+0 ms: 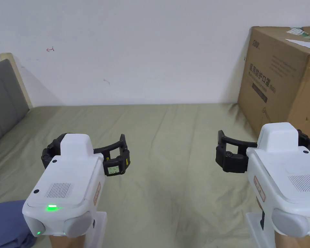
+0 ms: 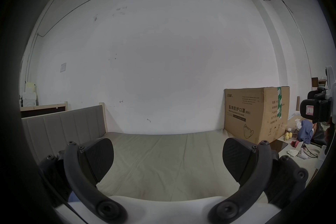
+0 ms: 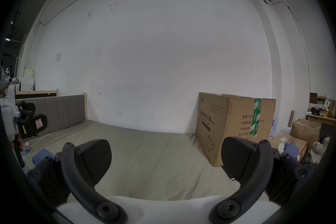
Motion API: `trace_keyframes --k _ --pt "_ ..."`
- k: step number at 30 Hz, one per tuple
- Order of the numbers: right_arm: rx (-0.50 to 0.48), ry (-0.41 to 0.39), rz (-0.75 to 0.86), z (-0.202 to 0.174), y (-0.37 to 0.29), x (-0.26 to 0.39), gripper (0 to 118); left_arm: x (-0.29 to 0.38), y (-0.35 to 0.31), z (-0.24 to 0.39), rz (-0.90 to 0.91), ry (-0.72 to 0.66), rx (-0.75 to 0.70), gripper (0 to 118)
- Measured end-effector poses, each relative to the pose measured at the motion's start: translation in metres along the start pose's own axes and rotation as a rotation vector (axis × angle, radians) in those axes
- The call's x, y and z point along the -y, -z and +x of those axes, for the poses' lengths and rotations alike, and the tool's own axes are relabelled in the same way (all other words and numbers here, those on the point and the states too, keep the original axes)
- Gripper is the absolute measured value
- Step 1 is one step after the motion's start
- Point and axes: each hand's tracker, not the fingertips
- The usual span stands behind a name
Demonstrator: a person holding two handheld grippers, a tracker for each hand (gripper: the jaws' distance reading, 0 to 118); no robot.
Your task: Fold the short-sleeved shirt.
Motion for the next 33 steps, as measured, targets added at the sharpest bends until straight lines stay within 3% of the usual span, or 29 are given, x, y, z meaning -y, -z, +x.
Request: trace_keyframes --k 33 --pt "0.015 0.003 -0.012 0.0005 -0.0027 -0.0020 118 -0.0010 0.0015 -0.0035 0.016 0.010 -0.001 118"
